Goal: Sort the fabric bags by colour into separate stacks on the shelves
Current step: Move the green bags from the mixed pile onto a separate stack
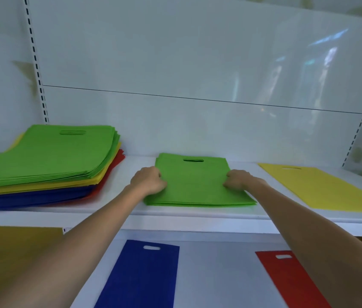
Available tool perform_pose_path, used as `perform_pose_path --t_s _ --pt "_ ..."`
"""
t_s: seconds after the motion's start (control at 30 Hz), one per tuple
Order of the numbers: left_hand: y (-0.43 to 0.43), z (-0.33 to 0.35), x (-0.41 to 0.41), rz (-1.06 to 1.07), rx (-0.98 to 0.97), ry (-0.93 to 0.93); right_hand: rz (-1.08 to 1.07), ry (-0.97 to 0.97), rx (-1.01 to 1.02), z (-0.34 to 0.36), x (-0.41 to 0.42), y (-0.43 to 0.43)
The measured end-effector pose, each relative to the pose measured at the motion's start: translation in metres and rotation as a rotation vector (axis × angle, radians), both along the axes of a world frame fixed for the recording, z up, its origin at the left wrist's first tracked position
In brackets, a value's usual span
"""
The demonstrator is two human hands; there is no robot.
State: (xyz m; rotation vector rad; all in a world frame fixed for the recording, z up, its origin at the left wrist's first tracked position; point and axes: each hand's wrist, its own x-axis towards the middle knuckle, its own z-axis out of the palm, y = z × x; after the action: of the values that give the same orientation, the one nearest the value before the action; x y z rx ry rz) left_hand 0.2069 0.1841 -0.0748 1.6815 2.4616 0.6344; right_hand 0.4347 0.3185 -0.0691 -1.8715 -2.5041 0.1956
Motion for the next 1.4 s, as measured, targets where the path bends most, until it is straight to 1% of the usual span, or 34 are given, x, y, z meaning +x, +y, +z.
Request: perform_pose_path --t_s 0.1,0.17,0.3,0.4,0.53,0.67,0.77,0.83,0.9,1.0,1.13,1.27,1.33,1.4 --pt "-0.002 0.003 0.001 -0.001 -0.009 0.001 -0.006 0.057 0.012 0.001 0.0 0.001" --pt "-0.003 0.013 -0.004 0.007 0.006 0.009 -0.013 0.096 0.085 0.004 -0.003 0.0" --pt "-0.011 0.049 -0.036 -0.016 0.145 0.021 0.075 0.318 0.269 0.028 -0.027 -0.013" --pt "-0.03 0.074 -0.069 0.006 0.21 0.06 0.15 0.461 0.298 0.052 -0.06 -0.029" --pt "-0.07 0.091 -0.129 0.129 0.253 0.079 0.225 0.542 0.296 0.073 -0.121 -0.051" --pt "-0.119 0.088 -0.199 0.268 0.21 0.044 0.296 0.585 0.283 0.08 -0.192 -0.076" --pt "-0.157 0.079 -0.255 0.393 0.13 0.025 0.319 0.589 0.249 0.082 -0.248 -0.094" --pt "-0.176 0.072 -0.284 0.438 0.07 0.01 0.33 0.584 0.209 0.081 -0.279 -0.103" --pt "-0.186 0.064 -0.303 0.432 0.033 -0.01 0.327 0.534 0.149 0.075 -0.304 -0.11" --pt "-0.188 0.054 -0.319 0.369 0.026 -0.084 0.28 0.475 0.071 0.063 -0.329 -0.118" --pt "-0.179 0.048 -0.329 0.299 0.062 -0.127 0.186 0.428 0.084 0.054 -0.341 -0.116" --pt "-0.174 0.049 -0.332 0.283 0.171 -0.121 0.089 0.524 0.029 0.048 -0.342 -0.109" --pt "-0.173 0.049 -0.33 0.272 0.236 -0.092 0.048 0.602 0.005 0.046 -0.342 -0.109" --pt "-0.17 0.047 -0.329 0.253 0.268 -0.049 0.012 0.629 0.022 0.045 -0.342 -0.11"
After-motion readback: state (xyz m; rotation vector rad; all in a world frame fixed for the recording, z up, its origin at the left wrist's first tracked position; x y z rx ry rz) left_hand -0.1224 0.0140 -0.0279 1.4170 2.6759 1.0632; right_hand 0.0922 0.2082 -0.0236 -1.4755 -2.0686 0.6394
